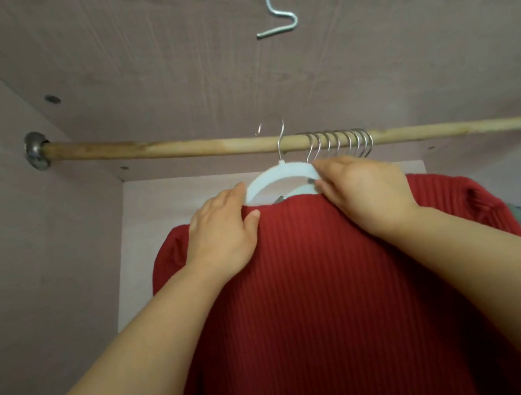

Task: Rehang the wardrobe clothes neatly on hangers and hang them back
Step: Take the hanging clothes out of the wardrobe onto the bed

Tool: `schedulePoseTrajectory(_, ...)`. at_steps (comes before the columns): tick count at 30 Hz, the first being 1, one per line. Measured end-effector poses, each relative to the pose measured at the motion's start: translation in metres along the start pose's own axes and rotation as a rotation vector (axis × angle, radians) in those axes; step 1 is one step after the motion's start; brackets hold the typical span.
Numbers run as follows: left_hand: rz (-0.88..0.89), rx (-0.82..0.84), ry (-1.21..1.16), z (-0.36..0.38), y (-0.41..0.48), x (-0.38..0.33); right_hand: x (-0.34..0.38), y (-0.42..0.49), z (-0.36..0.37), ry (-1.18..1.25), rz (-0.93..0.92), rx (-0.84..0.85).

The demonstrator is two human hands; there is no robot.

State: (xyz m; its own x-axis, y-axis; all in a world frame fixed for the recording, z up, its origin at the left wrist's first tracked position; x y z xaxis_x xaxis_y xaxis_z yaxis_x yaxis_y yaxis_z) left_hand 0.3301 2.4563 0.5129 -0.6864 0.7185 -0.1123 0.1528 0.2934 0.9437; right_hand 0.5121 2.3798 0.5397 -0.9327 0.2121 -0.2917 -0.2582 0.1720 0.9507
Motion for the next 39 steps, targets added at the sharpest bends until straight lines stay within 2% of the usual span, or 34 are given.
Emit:
schedulePoseTrajectory(8,-0.023,-0.169,-0.131,-0.029,-0.049,0.017,0.043,-0.025,-0.031,0.100,-0.104,-0.263)
schedulePoseTrajectory(15,-0.191,-0.202,-0.197,-0.060,-0.164,0.040,0.100,-0.091,-0.036,0.294,-0.222,-0.257)
schedulePoseTrajectory(26,-0.457,-0.207,0.097,-0.103,-0.337,0.005,0.169,-0.210,-0.039,0.724,-0.330,-0.173)
schedulePoseTrajectory(33,-0.642,-0.279,0.418,-0.144,-0.432,-0.067,0.205,-0.269,-0.066,1.182,-0.433,-0.178)
schedulePoseTrajectory(39,-0.792,-0.315,0.646,-0.196,-0.506,-0.147,0.246,-0.319,-0.123,1.516,-0.519,-0.202)
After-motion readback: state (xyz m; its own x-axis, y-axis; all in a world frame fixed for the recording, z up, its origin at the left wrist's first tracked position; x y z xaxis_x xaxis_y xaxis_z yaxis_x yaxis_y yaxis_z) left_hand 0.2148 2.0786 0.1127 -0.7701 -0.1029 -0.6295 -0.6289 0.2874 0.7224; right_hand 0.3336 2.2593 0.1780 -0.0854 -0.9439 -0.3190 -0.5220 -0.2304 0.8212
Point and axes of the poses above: each hand's wrist, its own y-axis towards the middle knuckle, its own z-axis out of the palm, x = y × z, the point moved 2 cm from there along y, towards the middle knuckle, and after that the axes turned 2 degrees about -y, right-handed, at the moved point
